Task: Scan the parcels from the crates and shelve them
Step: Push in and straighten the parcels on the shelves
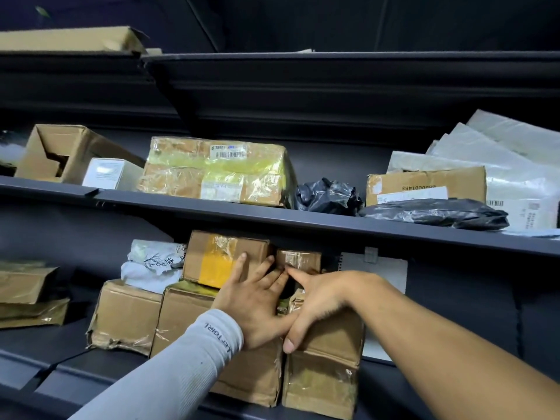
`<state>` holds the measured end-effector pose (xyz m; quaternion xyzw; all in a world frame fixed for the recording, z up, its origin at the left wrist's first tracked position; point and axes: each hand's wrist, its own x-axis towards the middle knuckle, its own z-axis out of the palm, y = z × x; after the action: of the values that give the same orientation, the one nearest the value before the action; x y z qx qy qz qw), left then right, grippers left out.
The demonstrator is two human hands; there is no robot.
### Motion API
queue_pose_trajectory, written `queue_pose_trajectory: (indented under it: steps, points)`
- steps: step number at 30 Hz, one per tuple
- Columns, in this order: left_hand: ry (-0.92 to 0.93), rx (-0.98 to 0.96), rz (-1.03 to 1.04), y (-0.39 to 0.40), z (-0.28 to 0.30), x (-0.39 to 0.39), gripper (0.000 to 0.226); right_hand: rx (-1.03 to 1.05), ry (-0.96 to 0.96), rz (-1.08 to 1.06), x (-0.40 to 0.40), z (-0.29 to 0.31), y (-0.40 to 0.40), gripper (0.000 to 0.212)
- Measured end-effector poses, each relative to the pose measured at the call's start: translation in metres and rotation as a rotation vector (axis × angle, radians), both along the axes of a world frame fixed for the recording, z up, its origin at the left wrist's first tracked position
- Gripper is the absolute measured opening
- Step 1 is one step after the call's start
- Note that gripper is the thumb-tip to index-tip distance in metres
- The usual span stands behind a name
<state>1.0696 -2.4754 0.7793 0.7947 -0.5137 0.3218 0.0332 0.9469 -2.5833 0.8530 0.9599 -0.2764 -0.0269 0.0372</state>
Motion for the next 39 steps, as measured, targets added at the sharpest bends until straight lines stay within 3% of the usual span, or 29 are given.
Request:
queue_pose_trajectory:
  steps: [11, 14, 19, 27, 31, 39]
  points:
    - [0.006, -0.100, -0.010, 0.014, -0.005, -0.012, 0.120, -0.229, -0.102, 0.004, -0.027, -0.013, 0.031, 0.149]
    - [0.032, -0.133, -0.020, 0.027, -0.010, -0.024, 0.132, -0.299, -0.168, 0.031, -0.043, -0.022, 0.038, 0.143]
    - [0.028, -0.141, -0.010, 0.052, -0.031, -0.048, 0.108, -0.354, -0.229, 0.054, -0.075, -0.046, 0.050, 0.131]
    - [0.094, -0.232, -0.078, 0.065, -0.091, -0.088, 0.104, -0.418, -0.390, 0.159, -0.117, -0.108, 0.067, 0.102]
    - [0.132, -0.264, -0.085, 0.062, -0.106, -0.096, 0.103, -0.487, -0.437, 0.174, -0.124, -0.121, 0.059, 0.099]
    - [0.158, -0.326, -0.120, 0.043, -0.102, -0.098, 0.093, -0.355, -0.504, 0.134, -0.115, -0.117, 0.035, 0.104]
